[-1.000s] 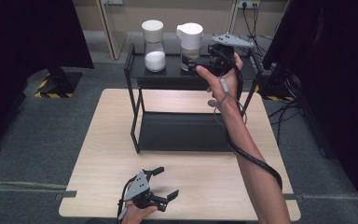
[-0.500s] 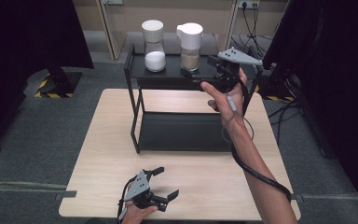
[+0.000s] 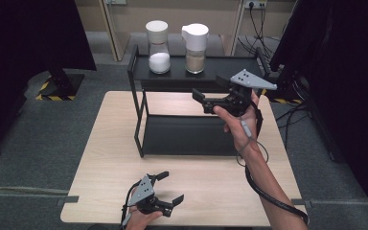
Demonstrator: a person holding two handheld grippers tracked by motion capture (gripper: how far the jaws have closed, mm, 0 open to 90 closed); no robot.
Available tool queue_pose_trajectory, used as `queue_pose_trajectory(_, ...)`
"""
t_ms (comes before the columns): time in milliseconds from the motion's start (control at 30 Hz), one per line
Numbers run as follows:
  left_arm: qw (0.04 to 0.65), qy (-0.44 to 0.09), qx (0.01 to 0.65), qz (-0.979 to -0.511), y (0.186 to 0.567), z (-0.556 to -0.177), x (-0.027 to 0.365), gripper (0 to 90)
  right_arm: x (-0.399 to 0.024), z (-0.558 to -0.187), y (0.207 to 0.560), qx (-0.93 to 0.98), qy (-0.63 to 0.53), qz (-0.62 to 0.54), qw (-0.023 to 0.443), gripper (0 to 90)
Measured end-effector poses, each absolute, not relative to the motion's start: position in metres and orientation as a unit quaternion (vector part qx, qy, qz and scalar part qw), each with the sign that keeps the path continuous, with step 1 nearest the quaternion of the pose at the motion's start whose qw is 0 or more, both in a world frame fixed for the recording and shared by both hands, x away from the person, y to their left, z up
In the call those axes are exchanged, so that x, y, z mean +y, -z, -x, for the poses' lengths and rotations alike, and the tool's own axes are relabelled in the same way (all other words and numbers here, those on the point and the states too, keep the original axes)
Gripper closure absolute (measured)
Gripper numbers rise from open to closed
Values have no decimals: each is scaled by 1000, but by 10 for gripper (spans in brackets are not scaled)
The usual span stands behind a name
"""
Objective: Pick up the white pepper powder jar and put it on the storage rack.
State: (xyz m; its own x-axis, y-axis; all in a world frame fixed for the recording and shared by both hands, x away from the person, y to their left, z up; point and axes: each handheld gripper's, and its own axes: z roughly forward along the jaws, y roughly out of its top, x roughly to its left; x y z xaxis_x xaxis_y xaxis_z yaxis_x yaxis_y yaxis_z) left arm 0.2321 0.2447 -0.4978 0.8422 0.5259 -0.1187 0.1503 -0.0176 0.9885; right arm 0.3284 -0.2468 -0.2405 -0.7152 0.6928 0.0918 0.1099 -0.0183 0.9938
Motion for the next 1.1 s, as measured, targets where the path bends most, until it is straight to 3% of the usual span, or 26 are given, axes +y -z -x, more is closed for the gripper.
queue_pose_trajectory(1100,658,-139,246,-698,498,-233,245,10,-279,-265,335,682,-642,-280,211,5)
